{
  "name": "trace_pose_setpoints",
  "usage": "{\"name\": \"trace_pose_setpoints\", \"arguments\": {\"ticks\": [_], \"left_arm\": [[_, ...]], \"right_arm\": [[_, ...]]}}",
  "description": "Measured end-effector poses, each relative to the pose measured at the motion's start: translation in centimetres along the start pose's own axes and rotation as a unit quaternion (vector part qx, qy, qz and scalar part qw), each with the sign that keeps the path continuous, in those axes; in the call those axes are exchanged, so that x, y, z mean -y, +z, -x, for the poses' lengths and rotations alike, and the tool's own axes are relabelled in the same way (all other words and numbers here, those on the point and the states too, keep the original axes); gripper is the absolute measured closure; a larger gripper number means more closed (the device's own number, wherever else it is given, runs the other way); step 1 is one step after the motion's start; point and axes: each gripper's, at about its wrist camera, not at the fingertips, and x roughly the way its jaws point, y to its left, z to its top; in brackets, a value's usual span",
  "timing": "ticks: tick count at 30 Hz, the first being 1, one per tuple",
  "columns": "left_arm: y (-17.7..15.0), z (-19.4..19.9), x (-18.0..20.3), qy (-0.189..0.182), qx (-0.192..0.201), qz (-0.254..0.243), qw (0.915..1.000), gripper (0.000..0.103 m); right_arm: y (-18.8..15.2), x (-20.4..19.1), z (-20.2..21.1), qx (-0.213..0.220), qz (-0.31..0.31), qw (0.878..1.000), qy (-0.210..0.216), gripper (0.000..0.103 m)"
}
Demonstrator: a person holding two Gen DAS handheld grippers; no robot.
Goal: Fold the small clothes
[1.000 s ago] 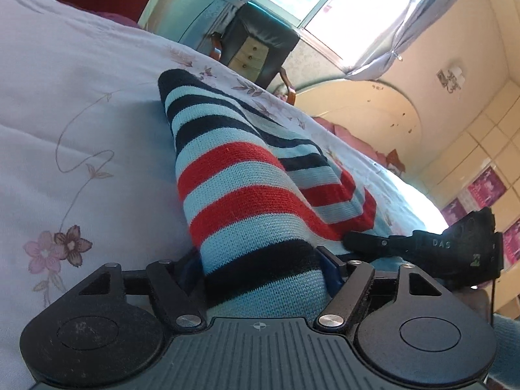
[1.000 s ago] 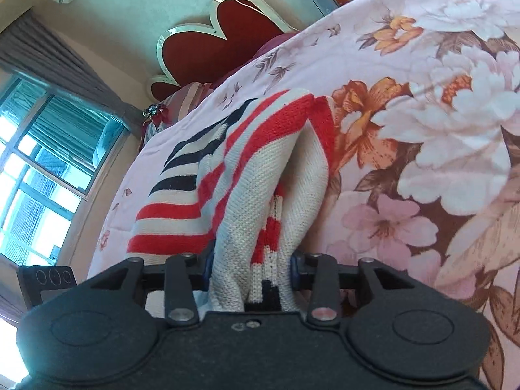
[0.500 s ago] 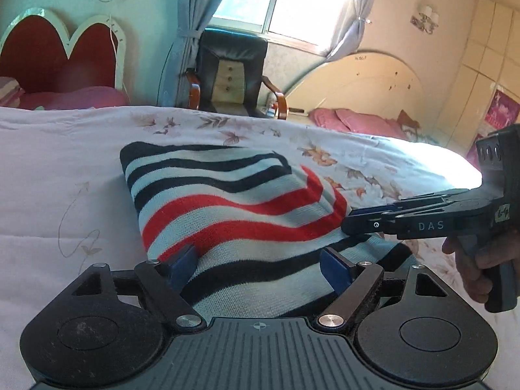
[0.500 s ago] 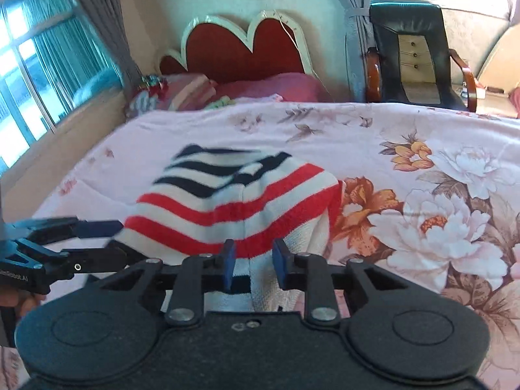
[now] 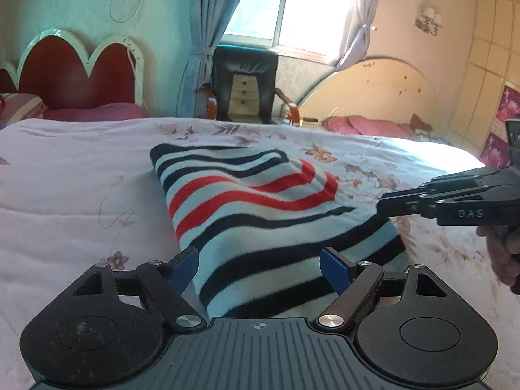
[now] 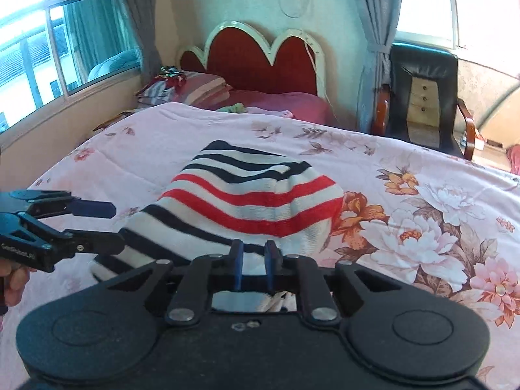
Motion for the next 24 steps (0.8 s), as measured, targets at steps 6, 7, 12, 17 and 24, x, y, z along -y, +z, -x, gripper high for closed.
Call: {"name": "trace_pose_setpoints", "arguments": {"ticks": [6,7,12,17,24], "left_arm": [[-1.8,-1.7,-0.3,0.031,-0.049,0.02,0.9981,0.022],[-2.2,-1.9,-0.2,0.034,-0.055,0.019,0.9977,0.022],[-3.7,-1.6,-0.1,0.045,-0.059,0.038,0.9965,0.022],[-3.8,0.4,0.8,0.056,-0.048,0.033,0.9967,0.022],[-3.3,5.0,3.8,0.075,-0.009,0.025,0.9969,0.0]], "right_arm": [[-1.7,-1.2,-1.9,-0.054,0.029,0.997,-0.035,0.101],[-2.2,-0.9,-2.5,-0.067,0.028,0.996,-0.044,0.103],[-3.1,-0.6,-2.7,-0.064,0.012,0.996,-0.053,0.103],[-2.9,-1.4,-0.6,-0.041,-0.012,0.998,-0.054,0.076],[-3.3,-1.4,4.4,-0.022,-0.039,0.997,-0.061,0.056]]}}
